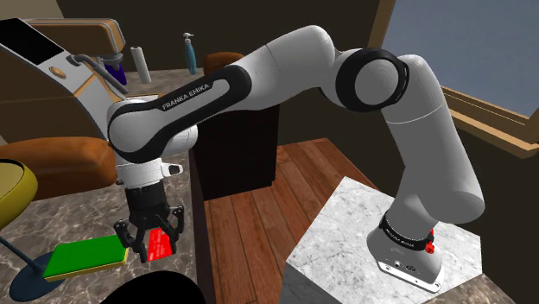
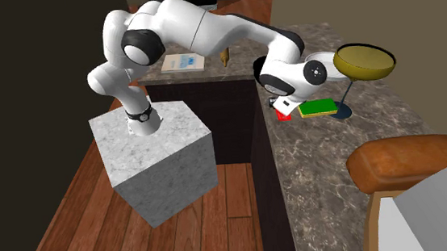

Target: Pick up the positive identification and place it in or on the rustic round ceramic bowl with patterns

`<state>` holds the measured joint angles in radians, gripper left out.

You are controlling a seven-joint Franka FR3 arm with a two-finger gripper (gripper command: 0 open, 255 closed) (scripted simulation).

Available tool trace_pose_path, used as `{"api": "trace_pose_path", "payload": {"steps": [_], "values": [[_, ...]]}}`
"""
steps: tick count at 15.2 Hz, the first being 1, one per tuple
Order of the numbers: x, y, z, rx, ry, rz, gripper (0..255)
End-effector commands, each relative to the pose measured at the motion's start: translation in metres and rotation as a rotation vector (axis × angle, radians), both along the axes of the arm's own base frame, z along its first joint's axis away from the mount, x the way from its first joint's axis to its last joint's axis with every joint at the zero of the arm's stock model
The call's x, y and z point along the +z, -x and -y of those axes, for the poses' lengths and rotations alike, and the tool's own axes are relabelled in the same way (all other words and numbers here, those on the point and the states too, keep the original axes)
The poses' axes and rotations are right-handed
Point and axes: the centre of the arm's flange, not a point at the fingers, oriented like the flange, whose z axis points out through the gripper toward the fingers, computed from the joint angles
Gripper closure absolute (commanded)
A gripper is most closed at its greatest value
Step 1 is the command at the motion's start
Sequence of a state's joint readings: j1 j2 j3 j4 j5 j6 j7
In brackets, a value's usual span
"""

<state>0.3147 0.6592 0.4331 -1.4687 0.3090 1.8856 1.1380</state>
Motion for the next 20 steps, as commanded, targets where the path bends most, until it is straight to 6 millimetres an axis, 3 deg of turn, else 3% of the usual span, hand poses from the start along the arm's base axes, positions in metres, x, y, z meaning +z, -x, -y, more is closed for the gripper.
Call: {"api": "trace_pose_path", "payload": {"steps": [1,8,20], "values": [[-0.006,0.001,-0.002,-0.001,0.000,-0.001,255],[-0.006,0.001,-0.002,-0.001,0.000,-0.001,255],[0.057,0.001,-0.002,-0.001,0.000,-0.001,255]]}}
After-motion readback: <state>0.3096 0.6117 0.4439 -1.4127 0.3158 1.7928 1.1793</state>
